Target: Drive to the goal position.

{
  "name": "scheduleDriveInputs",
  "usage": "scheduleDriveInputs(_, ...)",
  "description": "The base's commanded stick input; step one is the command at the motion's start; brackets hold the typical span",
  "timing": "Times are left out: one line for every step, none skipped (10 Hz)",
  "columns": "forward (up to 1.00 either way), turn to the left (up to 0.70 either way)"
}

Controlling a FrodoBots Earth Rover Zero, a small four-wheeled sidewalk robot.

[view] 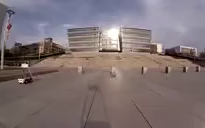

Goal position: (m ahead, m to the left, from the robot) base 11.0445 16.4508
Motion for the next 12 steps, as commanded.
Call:
scheduleDriveInputs(0.70,0.00)
scheduleDriveInputs(0.70,0.00)
scheduleDriveInputs(0.70,0.00)
scheduleDriveInputs(0.70,0.00)
scheduleDriveInputs(0.70,0.00)
scheduleDriveInputs(0.70,0.00)
scheduleDriveInputs(0.70,0.00)
scheduleDriveInputs(0.70,0.00)
scheduleDriveInputs(0.70,0.00)
scheduleDriveInputs(0.70,0.00)
scheduleDriveInputs(0.70,0.00)
scheduleDriveInputs(0.70,0.00)
